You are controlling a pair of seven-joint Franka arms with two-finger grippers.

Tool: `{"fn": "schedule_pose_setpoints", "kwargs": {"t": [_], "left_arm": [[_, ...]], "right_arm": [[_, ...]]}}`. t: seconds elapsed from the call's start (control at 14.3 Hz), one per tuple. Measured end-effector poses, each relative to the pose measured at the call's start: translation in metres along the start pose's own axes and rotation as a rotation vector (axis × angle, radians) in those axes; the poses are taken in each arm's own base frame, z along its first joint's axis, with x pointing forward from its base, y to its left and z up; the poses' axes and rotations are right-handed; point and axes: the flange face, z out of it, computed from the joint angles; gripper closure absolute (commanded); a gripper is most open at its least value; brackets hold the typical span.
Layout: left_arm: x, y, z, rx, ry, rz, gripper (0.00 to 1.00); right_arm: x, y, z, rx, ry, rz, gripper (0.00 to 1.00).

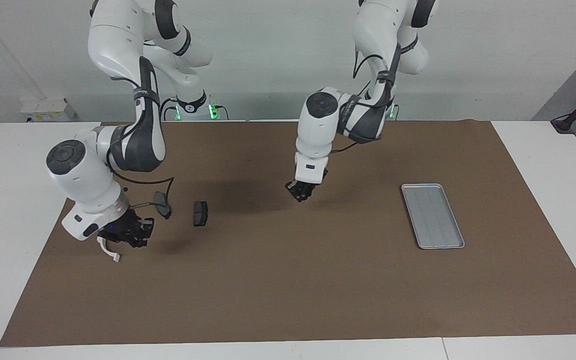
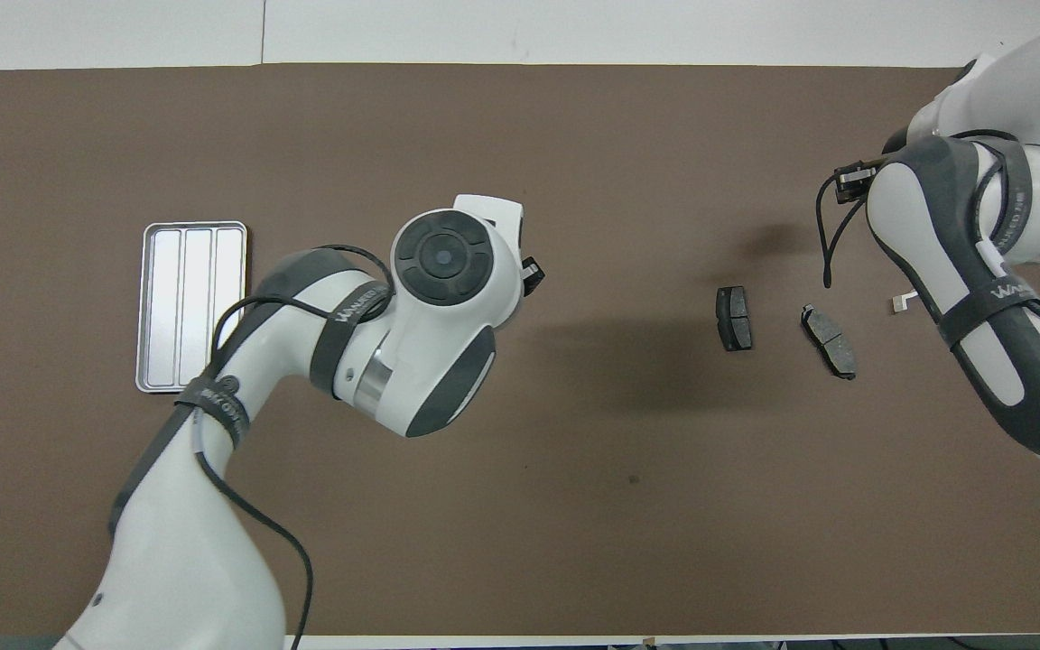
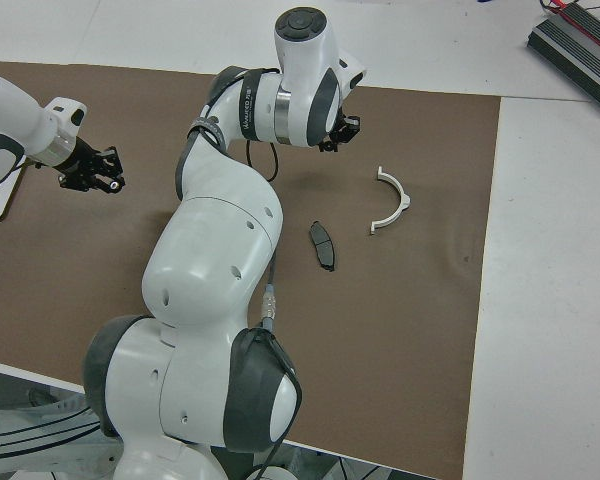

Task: Place bearing gear from tray to pile

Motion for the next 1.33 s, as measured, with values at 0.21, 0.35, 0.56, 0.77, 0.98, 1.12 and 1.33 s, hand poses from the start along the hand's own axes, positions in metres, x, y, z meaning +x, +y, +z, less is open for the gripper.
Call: {"fn": "schedule_pose_setpoints", "kwargs": {"t": [0.21,0.35,0.56,0.77,0.98,1.12,1.33], "left_arm": [[-0.002,0.017,0.030,0.012,-0.001,0.005,1.00],[0.006,0.015,0.034,0.014,0.005,-0.006,1.00],[0.012,0.011,0.038,0.024,0.010,-0.014,1.00],[0.007,0.009,0.053,0.050,0.001,-0.005,1.00],[0.003,0.008,0.061,0.062,-0.004,0.001,1.00],[0.001,0.007,0.064,0.067,-0.005,0.003,1.00],[0.000,0.004,0.068,0.073,-0.007,0.003,1.00]], "right_arm": [[-0.020,0.007,0.020,-0.003,-0.050,-0.005,1.00],[-0.035,0.006,0.035,-0.014,-0.057,-0.012,1.00],[-0.052,0.014,0.058,-0.015,-0.055,-0.026,1.00],[-0.063,0.024,0.072,-0.015,-0.054,-0.028,1.00],[-0.067,0.024,0.079,-0.018,-0.042,-0.038,1.00],[-0.068,0.024,0.081,-0.021,-0.032,-0.038,1.00],[-0.069,0.024,0.084,-0.022,-0.027,-0.036,0.88]]}}
